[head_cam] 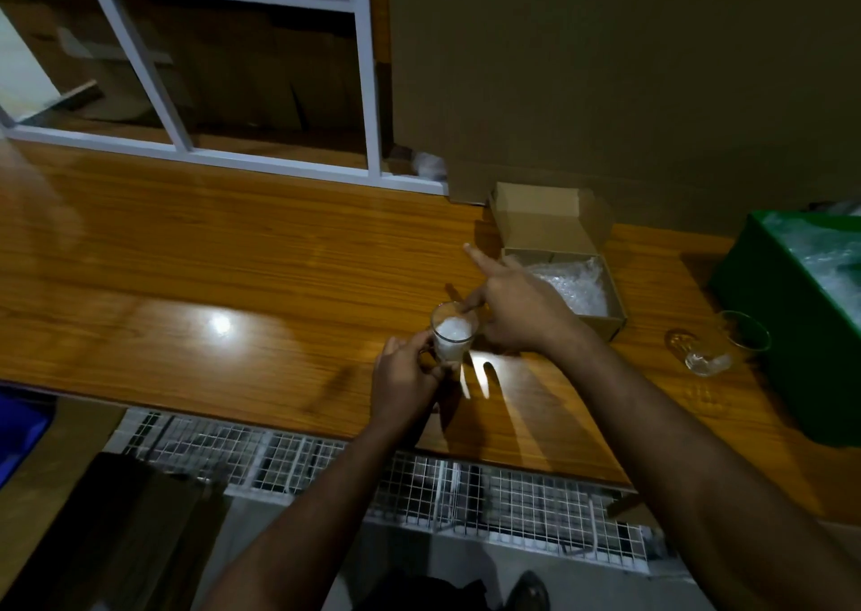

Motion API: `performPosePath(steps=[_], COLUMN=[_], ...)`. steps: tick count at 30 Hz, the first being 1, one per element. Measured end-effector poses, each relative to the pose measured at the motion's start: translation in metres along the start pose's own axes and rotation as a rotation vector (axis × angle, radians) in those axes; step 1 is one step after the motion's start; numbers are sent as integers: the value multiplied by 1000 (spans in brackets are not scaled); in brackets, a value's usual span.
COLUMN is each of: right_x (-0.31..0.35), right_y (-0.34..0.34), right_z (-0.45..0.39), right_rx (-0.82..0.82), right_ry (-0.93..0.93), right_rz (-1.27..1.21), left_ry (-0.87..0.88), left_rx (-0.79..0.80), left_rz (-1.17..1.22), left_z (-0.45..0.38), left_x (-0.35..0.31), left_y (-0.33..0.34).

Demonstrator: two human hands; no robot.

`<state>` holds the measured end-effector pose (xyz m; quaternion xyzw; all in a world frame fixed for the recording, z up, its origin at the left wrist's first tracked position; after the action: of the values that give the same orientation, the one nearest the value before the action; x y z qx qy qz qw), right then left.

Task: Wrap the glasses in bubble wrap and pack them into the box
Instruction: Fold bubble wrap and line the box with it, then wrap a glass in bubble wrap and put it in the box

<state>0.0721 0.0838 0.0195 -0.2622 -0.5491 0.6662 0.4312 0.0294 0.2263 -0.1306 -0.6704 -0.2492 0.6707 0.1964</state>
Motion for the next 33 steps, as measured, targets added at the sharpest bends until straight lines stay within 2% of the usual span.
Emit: performPosePath(steps=[8, 12, 16, 18, 20, 23, 25, 27, 28, 31, 33], right_x=[-1, 13, 10, 1, -8, -21, -29, -42, -50, -86, -117], right_y=[33, 32, 26, 25, 22, 21, 21, 21, 19, 8, 0], right_z=[-16, -15, -4, 3, 14, 32, 45, 60, 69, 95, 112], right_rx=[45, 125, 106, 51, -58, -230, -322, -423, -477, -607, -674], right_ry=[60, 81, 83, 43, 25, 93, 150, 188, 208, 300, 357], right_rz=[-212, -52, 52, 35, -141, -391, -471, -532, -555, -579, -579], left_ry=[55, 49, 24, 17, 10, 24, 12, -13, 44, 387, 573], left_rx=[-44, -36, 9, 21, 46, 68, 86, 33, -34, -298, -338], left_rz=[-49, -91, -100, -118, -104, -52, -51, 1, 10, -86, -98], left_z=[3, 4, 2, 0, -4, -7, -6, 1, 6, 32, 45], left_x=[-5, -8, -8, -13, -18, -21, -20, -26, -36, -90, -131], left_y=[-2, -5, -8, -8, -8, -9, -12, -25, -33, -52, -45])
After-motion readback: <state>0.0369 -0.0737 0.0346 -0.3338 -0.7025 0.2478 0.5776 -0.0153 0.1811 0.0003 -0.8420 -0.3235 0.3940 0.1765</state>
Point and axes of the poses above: each hand's wrist, its own z-axis away from the middle knuckle, its own y-axis out of the palm, x = y × z, the point moved 6 cm from there along -z, towards the middle knuckle, and after that the axes turned 9 degrees about x, right-handed, at the moved point
